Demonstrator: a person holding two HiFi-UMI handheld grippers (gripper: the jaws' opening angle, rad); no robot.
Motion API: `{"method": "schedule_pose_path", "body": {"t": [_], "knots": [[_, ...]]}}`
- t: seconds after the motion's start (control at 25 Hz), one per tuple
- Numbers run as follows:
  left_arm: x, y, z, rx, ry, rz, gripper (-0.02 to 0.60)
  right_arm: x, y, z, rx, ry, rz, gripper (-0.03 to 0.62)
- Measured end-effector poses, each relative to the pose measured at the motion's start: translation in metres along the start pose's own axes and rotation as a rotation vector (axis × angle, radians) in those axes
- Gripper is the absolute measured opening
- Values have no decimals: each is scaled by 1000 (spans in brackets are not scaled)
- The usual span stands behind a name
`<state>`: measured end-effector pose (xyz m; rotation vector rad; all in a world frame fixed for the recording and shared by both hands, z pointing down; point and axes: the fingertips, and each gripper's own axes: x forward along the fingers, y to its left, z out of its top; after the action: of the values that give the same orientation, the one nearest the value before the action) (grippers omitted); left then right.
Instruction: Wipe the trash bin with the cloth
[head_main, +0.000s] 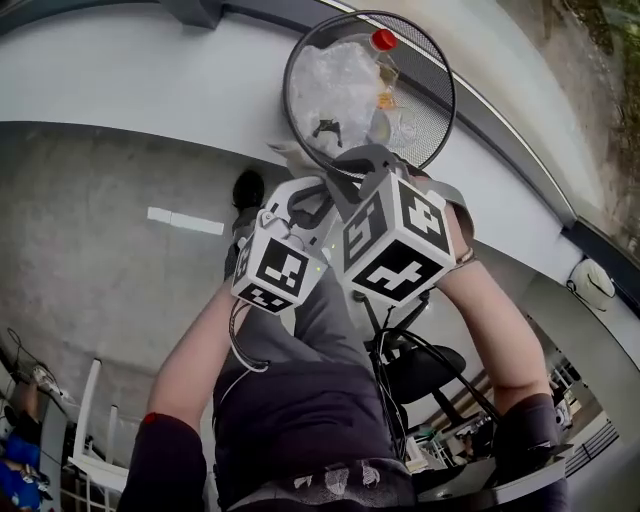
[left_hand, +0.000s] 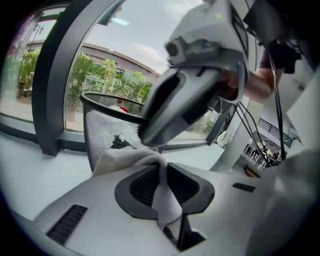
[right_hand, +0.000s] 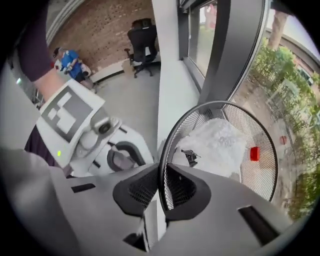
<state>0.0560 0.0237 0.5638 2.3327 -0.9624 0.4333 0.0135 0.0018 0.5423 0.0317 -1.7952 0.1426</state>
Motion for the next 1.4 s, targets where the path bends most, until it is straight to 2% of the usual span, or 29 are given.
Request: {"method": "schedule_pose_path", "body": {"t": [0.12, 0.2, 0.28, 0.36, 0.44, 0.52, 0.68, 0.8, 0.92, 0.96, 1.04, 1.08, 1.12, 1.24, 1.32, 1.4], "knots": [[-3, -6, 6, 0, -18, -19, 51, -3, -1, 15, -4, -61, 11, 41], [-19, 10, 4, -21, -22, 4, 51, -11, 4, 14, -20, -88, 29, 43], [-44, 42, 2, -35, -29, 74, 51, -27, 4, 6, -9, -111, 34, 72], [-70, 88, 4, -43, -43, 180, 51, -42, -3, -8, -17, -105, 2, 74], [-88, 132, 10, -43, -57, 274, 51, -44, -13, -29, -74, -46, -40, 102], [-89, 156, 18, -22, -64, 312, 51, -37, -15, -42, -154, 8, -50, 147], [-60, 136, 34, 24, -74, 239, 51, -33, -7, -35, -273, 50, 0, 147], [-45, 111, 33, 0, -79, 190, 51, -39, 7, -35, -282, 64, 78, 147], [-45, 109, 32, -30, -81, 180, 51, -26, -5, -54, -384, 187, -5, 147], [-47, 111, 33, -23, -74, 181, 51, -17, -5, -57, -401, 216, -3, 146], [-50, 109, 33, 21, -51, 175, 51, -2, 5, -53, -334, 212, 58, 125], [-51, 107, 33, 49, -40, 171, 51, 3, 7, -46, -264, 188, 79, 66], [-52, 103, 32, 69, -32, 162, 51, 5, 6, -37, -187, 158, 83, 55], [-45, 71, 26, 87, -23, 94, 51, 3, -3, -10, 9, 64, 68, 55], [-36, 41, 19, 92, -12, 37, 51, 4, -7, 3, 84, 7, 63, 55], [-32, 26, 16, 67, -5, 14, 51, 4, -7, 9, 115, -23, 69, 55]]}}
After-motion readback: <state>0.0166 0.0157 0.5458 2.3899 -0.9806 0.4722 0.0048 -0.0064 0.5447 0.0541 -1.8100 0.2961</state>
